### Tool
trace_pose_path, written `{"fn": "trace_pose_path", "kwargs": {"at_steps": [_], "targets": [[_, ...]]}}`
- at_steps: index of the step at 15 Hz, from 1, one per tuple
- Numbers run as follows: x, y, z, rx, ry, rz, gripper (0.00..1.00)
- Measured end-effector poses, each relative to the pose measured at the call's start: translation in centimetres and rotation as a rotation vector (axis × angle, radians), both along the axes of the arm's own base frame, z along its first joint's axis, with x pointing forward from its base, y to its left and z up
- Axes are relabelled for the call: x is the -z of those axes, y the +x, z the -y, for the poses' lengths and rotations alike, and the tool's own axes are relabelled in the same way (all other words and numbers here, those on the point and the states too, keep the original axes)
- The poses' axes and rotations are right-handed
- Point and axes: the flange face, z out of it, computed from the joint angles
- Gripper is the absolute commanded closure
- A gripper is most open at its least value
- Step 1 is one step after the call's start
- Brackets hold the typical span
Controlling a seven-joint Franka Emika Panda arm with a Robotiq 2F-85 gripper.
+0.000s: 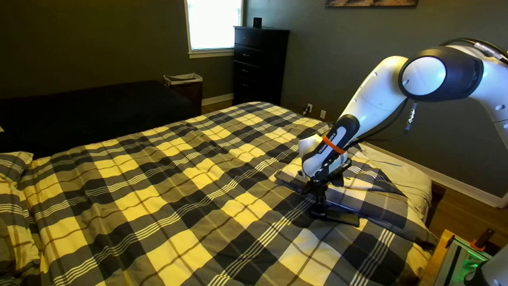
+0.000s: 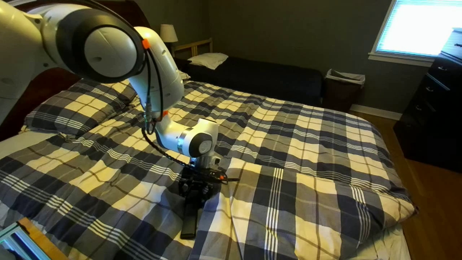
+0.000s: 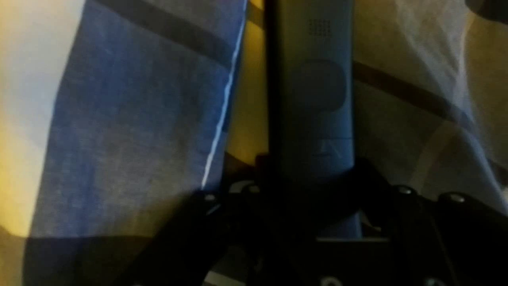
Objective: Move the black remote to the right and then cover it with the duvet
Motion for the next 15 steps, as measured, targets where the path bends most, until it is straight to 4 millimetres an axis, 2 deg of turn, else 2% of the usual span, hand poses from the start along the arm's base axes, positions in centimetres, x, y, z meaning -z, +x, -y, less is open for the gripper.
{"fn": "trace_pose_path", "kwargs": {"at_steps": [4, 11, 12, 15], "targets": [[-3.1, -0.8, 0.6, 0.121, 0.049, 0.050, 0.71], [-10.2, -2.6, 4.9, 0.420, 0.038, 0.161, 0.71], [-11.1, -3.0, 5.6, 0.453, 0.029, 0.173, 0.46], [-13.5, -3.9, 7.3, 0.518, 0.014, 0.204, 0.46]]}}
